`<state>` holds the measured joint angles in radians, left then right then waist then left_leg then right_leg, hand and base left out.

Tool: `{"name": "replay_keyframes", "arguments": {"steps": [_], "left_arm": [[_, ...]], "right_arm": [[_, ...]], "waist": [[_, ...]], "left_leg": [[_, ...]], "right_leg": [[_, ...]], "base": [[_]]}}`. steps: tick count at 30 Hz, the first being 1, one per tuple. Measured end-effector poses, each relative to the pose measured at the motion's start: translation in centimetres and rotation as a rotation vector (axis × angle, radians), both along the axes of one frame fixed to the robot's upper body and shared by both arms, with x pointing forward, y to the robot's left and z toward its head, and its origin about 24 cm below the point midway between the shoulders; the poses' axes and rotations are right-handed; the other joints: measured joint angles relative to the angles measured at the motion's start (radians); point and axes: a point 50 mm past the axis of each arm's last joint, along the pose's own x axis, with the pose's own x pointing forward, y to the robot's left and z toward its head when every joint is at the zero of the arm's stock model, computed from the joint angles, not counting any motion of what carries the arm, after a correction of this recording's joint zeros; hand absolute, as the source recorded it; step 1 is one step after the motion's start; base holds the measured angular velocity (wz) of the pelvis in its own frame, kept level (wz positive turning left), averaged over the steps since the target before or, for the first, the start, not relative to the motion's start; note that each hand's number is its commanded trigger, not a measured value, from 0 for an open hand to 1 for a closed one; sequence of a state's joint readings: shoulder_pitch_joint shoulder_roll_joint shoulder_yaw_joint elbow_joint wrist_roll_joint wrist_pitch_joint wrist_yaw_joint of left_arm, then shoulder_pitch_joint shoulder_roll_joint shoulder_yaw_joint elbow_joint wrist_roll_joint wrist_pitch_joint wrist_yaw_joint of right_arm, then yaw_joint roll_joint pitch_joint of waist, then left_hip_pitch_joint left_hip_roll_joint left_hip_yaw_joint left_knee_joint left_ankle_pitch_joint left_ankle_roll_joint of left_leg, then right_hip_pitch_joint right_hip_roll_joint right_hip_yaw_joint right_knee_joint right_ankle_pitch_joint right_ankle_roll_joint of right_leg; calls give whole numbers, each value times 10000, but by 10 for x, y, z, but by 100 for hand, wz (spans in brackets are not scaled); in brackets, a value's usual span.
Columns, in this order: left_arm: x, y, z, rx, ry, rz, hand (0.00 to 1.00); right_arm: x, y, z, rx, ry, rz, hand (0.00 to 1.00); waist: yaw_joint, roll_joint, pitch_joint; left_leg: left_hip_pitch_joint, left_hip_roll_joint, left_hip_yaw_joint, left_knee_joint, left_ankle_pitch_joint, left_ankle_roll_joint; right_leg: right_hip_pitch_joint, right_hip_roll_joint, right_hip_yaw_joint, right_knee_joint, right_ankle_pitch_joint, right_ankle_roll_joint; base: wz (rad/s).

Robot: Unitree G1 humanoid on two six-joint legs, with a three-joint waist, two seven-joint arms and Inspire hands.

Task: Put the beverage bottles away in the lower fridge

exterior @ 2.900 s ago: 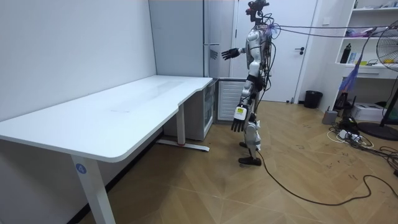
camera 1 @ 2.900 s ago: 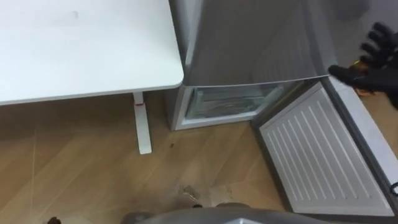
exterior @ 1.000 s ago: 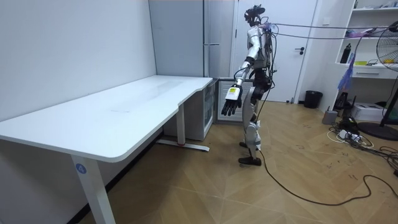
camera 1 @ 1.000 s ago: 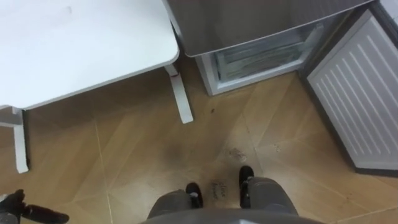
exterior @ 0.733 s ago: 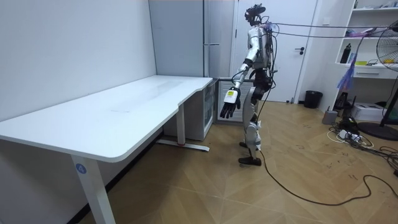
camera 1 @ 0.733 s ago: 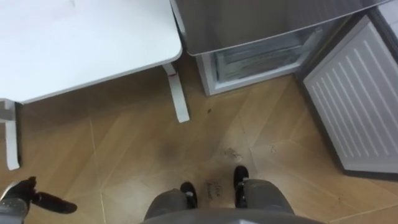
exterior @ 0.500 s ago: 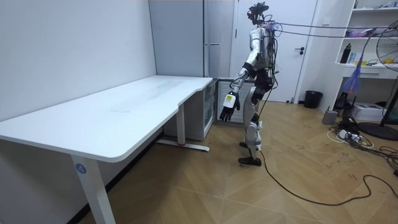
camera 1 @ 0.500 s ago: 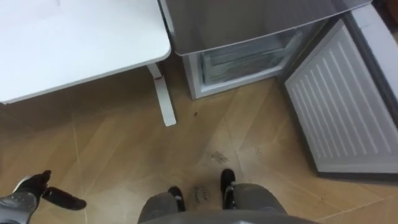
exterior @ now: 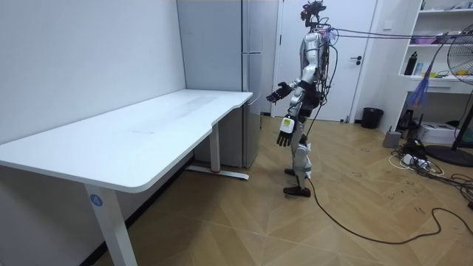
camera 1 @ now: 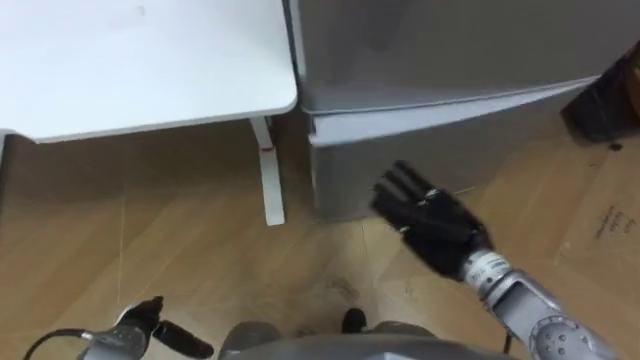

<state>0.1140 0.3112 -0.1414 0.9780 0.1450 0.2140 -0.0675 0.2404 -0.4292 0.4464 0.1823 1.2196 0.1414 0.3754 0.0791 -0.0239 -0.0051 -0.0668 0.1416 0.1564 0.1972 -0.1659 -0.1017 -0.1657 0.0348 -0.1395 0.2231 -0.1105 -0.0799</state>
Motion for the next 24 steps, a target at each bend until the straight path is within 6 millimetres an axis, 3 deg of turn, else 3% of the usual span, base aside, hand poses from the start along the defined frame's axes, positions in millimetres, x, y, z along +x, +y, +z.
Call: {"name": "replay_keyframes", "arguments": {"steps": [4,6,8,14,18,24], "left_arm": [[-14,-3,-3,214,227,169,0],[-16,-5,-4,188,256,241,0],[-18,-8,-6,208,242,515,0],[-18,-4,-6,512,281,950,0],[-24,0,-5,636,372,1251,0],[-37,5,-5,871,520,1794,0]], "right_arm": [[0,7,10,1042,-479,520,0],[0,5,12,1198,-553,548,0],[1,5,13,1463,-715,707,0],[2,-2,17,1731,-949,1096,0],[1,-9,17,1454,-1167,1391,0],[-5,-36,1,-1043,-993,2331,0]], "waist": [[33,-247,11],[46,-354,61],[68,-420,25],[61,-329,38],[43,-300,43],[-11,-357,10]], "left_leg": [[110,-228,-234,4,20,68],[192,-344,-242,3,26,95],[279,-414,-240,19,-110,323],[577,-668,-241,7,-288,585],[738,-713,-220,1,-397,656],[1023,-720,-230,-110,-449,660]], "right_leg": [[329,-234,-255,-26,-155,188],[511,-312,-321,-28,-217,288],[716,-383,-398,-29,-274,403],[1018,-626,-422,2,-370,687],[1206,-669,-428,-26,-398,775],[1529,-673,-535,-184,-428,821]], "base": [[32],[29],[13],[3],[0],[2]]}}
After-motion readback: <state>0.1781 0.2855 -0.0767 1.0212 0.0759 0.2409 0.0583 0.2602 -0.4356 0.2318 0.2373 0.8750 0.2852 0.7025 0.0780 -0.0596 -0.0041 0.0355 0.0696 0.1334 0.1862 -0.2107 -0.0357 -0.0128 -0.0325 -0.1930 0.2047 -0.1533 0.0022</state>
